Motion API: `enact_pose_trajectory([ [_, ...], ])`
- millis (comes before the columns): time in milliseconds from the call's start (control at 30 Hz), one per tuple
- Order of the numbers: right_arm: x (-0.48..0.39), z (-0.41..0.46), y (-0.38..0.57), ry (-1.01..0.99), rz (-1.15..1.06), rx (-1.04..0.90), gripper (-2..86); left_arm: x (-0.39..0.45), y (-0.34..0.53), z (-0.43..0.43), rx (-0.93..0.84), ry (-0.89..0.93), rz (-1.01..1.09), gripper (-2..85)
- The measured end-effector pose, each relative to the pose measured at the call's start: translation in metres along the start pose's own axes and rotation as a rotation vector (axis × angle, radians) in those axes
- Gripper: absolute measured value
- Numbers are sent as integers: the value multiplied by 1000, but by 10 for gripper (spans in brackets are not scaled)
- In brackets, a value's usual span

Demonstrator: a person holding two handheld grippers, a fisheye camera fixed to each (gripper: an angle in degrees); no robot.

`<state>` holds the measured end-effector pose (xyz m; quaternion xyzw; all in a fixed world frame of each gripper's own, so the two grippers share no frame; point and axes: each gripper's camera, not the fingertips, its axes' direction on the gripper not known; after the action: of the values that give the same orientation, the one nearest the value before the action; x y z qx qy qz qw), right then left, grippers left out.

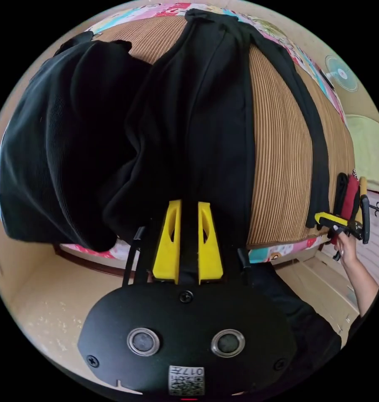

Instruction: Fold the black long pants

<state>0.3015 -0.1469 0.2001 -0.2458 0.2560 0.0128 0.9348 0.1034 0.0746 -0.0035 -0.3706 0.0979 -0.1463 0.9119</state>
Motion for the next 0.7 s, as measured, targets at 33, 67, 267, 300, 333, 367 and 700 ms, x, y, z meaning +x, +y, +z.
enact_pose_trajectory([
  [33, 0, -1, 11, -24, 52, 47, 38, 12, 10, 10, -20, 43, 2, 35],
  [67, 1, -2, 15, -46, 79, 57, 36, 17, 15, 14, -23, 67, -3, 28],
  [267, -5, 2, 42, -111, 40, -72, 20, 51, 49, 53, -124, 218, -118, 20],
  [300, -8, 2, 44, -98, 7, -128, 19, 58, 51, 59, -157, 203, -127, 23],
  [333, -9, 1, 44, -88, -18, -172, 17, 65, 53, 65, -191, 190, -130, 27],
  [367, -9, 1, 45, -82, -27, -186, 17, 67, 53, 67, -210, 182, -133, 28],
  [700, 33, -17, 80, -180, -83, -125, 6, 121, 60, 76, -49, 277, -54, 86],
])
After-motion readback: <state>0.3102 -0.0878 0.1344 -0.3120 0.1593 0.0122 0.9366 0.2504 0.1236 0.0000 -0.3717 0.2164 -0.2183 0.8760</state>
